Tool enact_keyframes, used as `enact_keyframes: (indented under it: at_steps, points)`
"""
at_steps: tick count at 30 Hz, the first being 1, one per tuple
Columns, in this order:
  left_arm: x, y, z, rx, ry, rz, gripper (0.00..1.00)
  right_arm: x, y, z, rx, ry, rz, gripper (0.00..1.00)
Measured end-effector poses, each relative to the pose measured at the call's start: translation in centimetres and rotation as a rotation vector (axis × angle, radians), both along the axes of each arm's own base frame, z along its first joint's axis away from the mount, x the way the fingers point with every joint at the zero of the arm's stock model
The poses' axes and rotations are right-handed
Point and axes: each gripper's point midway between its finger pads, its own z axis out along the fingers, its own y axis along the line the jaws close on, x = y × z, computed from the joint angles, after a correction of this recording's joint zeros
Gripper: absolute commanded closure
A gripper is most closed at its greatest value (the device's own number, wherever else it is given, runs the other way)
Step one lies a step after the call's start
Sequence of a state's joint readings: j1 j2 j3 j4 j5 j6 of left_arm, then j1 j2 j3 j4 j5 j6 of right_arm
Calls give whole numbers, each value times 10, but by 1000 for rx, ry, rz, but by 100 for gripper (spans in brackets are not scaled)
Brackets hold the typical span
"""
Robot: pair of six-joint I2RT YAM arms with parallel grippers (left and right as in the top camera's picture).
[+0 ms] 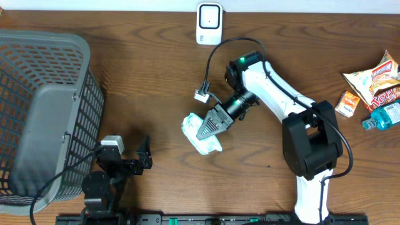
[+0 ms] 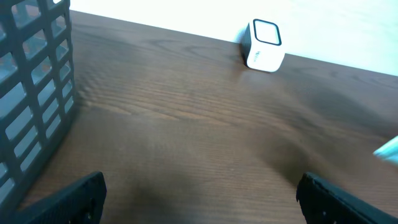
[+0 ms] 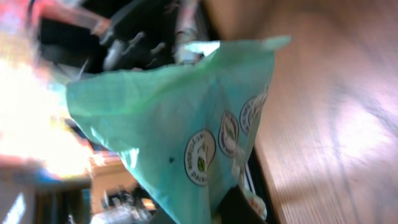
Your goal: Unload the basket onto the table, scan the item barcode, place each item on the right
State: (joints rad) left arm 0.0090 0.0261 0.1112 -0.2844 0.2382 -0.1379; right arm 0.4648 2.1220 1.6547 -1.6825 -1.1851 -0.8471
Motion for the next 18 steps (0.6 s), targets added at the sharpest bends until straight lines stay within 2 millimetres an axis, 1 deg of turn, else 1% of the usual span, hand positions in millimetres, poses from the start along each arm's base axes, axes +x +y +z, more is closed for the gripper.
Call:
enact_keyframes:
  at_steps: [5, 9, 13, 18]
  points:
    - [0, 0, 0, 0, 0, 0, 2, -14, 13, 7, 239, -226, 127, 99]
    - [0, 0, 0, 0, 0, 0, 2, -28, 24, 9, 379, -360, 223, 99]
    - [0, 0, 0, 0, 0, 0, 2, -34, 27, 9, 430, -410, 261, 99]
    - [0, 0, 0, 0, 0, 0, 2, -34, 27, 8, 437, -422, 270, 99]
